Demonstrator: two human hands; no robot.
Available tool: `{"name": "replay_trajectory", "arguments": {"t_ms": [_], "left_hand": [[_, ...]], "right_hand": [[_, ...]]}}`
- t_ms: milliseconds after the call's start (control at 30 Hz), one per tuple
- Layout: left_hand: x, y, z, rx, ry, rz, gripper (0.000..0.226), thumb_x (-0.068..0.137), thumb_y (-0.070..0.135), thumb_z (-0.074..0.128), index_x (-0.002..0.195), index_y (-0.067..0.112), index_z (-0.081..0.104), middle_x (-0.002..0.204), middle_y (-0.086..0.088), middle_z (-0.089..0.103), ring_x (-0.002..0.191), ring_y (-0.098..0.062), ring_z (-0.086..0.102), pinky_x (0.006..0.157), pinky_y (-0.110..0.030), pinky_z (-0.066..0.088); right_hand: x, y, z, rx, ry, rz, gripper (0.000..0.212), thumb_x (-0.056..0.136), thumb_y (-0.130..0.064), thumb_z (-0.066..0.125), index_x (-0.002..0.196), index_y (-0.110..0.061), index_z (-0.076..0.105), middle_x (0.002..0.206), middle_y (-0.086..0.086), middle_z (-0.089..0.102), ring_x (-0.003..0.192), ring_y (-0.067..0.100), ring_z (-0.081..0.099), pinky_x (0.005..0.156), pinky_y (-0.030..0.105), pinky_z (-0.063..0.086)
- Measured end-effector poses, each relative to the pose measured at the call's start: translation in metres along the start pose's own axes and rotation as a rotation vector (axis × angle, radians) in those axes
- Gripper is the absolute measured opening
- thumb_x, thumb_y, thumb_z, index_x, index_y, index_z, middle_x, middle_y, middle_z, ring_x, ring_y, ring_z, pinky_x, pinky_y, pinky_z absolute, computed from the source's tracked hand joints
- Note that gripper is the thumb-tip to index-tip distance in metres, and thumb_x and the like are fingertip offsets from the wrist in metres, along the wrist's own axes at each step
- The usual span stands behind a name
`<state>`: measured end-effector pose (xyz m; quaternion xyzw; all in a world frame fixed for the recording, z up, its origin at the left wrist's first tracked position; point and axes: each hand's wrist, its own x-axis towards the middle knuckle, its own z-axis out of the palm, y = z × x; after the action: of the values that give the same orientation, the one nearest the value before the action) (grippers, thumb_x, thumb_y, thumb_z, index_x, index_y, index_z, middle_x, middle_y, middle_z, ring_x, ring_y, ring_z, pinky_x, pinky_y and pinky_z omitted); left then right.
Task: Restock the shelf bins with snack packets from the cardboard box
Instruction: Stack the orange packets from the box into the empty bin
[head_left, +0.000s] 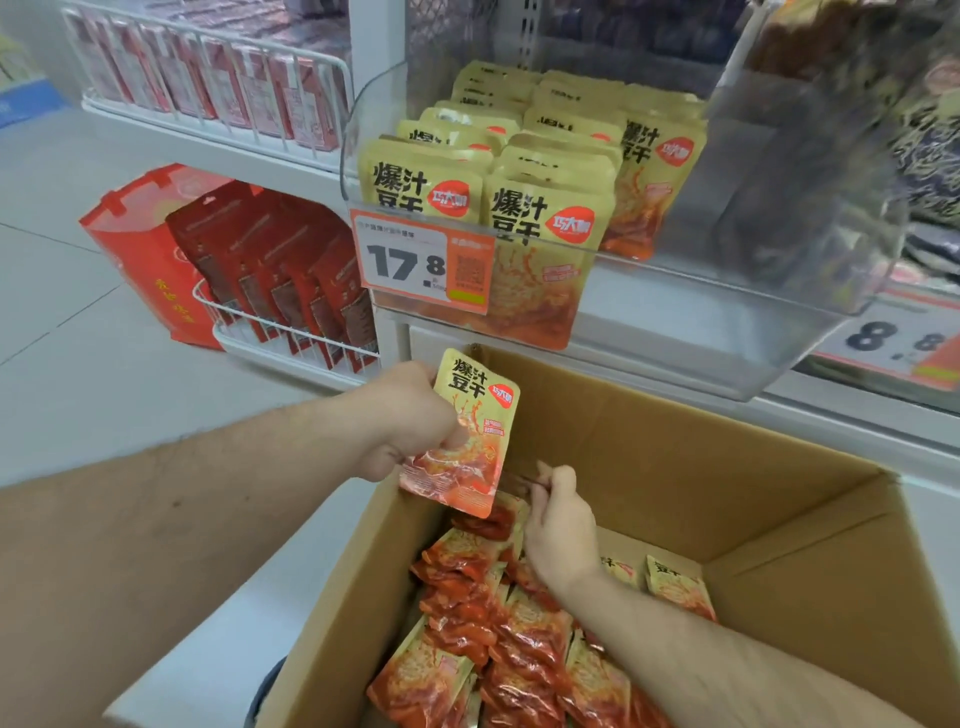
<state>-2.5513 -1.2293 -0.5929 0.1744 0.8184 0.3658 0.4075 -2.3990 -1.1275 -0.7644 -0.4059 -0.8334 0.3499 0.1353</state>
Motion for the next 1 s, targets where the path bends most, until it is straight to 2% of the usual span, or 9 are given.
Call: {"name": "replay_trajectory", "arguments": {"t_ms": [100, 300, 367, 433, 500, 600, 767, 833, 1000], "left_hand": [[-0.006, -0.001, 0.004, -0.040, -0.024, -0.029, 0.024, 0.088, -0.009, 0.061, 0.097, 0.012, 0.055, 0.102, -0.009, 0.067, 0.094, -0.025, 0.059, 0.063, -0.030, 0.042], [-0.027, 0.000, 0.011, -0.198, -0.108, -0.080, 0.014, 0.087, -0.010, 0.054, 0.093, 0.002, 0.053, 0.102, -0.018, 0.064, 0.098, -0.032, 0.059, 0.084, -0.040, 0.048], [-0.036, 0.004, 0.016, -0.280, -0.173, -0.074, 0.016, 0.083, 0.000, 0.059, 0.096, 0.006, 0.051, 0.092, -0.016, 0.060, 0.089, -0.028, 0.057, 0.076, -0.034, 0.048], [-0.051, 0.013, 0.021, -0.396, -0.277, -0.081, 0.018, 0.099, 0.022, 0.050, 0.097, 0.006, 0.058, 0.081, -0.011, 0.072, 0.084, -0.028, 0.064, 0.070, -0.027, 0.055], [-0.056, 0.017, 0.026, -0.477, -0.360, -0.064, 0.042, 0.103, 0.042, 0.042, 0.107, 0.008, 0.067, 0.098, -0.014, 0.076, 0.099, -0.032, 0.069, 0.085, -0.039, 0.056], [-0.070, 0.022, 0.033, -0.463, -0.364, 0.071, 0.021, 0.098, 0.021, 0.059, 0.112, 0.008, 0.067, 0.111, -0.016, 0.073, 0.108, -0.036, 0.068, 0.100, -0.052, 0.050], [-0.077, 0.026, 0.039, -0.430, -0.322, 0.253, 0.029, 0.095, -0.005, 0.056, 0.113, 0.015, 0.066, 0.104, -0.010, 0.075, 0.098, -0.029, 0.070, 0.085, -0.044, 0.056], [-0.081, 0.030, 0.038, -0.399, -0.299, 0.341, 0.033, 0.095, -0.007, 0.055, 0.109, 0.022, 0.065, 0.103, -0.005, 0.076, 0.099, -0.025, 0.069, 0.088, -0.042, 0.054], [-0.090, 0.044, 0.033, -0.285, -0.280, 0.512, 0.042, 0.093, -0.003, 0.061, 0.109, 0.034, 0.051, 0.111, 0.004, 0.070, 0.109, -0.015, 0.063, 0.098, -0.037, 0.049]], "right_hand": [[-0.032, -0.005, -0.043, 0.074, 0.065, -0.084, 0.007, 0.104, -0.016, 0.038, 0.097, -0.019, 0.036, 0.149, -0.001, 0.045, 0.130, 0.024, 0.051, 0.090, 0.016, 0.033], [-0.076, -0.016, -0.107, 0.065, 0.123, -0.380, 0.015, 0.099, -0.017, 0.038, 0.103, -0.031, 0.035, 0.143, -0.033, 0.032, 0.148, 0.018, 0.016, 0.107, 0.001, 0.014], [-0.086, -0.027, -0.118, 0.024, 0.131, -0.512, 0.016, 0.096, -0.022, 0.036, 0.109, -0.030, 0.037, 0.148, -0.022, 0.041, 0.146, 0.025, 0.017, 0.115, 0.010, 0.017], [-0.092, -0.044, -0.127, -0.052, 0.135, -0.643, 0.026, 0.091, -0.017, 0.038, 0.116, -0.020, 0.040, 0.142, 0.000, 0.056, 0.143, 0.036, 0.024, 0.116, 0.042, 0.028], [-0.094, -0.057, -0.131, -0.161, 0.179, -0.771, 0.034, 0.084, -0.009, 0.041, 0.119, -0.007, 0.043, 0.126, 0.016, 0.064, 0.134, 0.037, 0.039, 0.100, 0.068, 0.025], [-0.091, -0.066, -0.140, -0.216, 0.197, -0.860, 0.025, 0.083, -0.008, 0.044, 0.108, -0.009, 0.045, 0.130, 0.020, 0.061, 0.127, 0.028, 0.049, 0.105, 0.069, 0.015], [-0.094, -0.073, -0.157, -0.341, 0.229, -0.844, 0.021, 0.078, -0.023, 0.054, 0.098, -0.022, 0.049, 0.145, 0.000, 0.052, 0.136, 0.027, 0.046, 0.116, 0.059, 0.019], [-0.095, -0.082, -0.169, -0.271, 0.294, -0.808, 0.033, 0.067, -0.029, 0.058, 0.099, -0.022, 0.053, 0.136, -0.008, 0.059, 0.123, 0.017, 0.052, 0.105, 0.046, 0.030], [-0.079, -0.123, -0.201, 0.119, 0.280, -0.245, 0.061, 0.072, -0.039, 0.075, 0.124, -0.025, 0.047, 0.107, -0.014, 0.054, 0.080, 0.002, 0.048, 0.075, 0.023, 0.041]]}}
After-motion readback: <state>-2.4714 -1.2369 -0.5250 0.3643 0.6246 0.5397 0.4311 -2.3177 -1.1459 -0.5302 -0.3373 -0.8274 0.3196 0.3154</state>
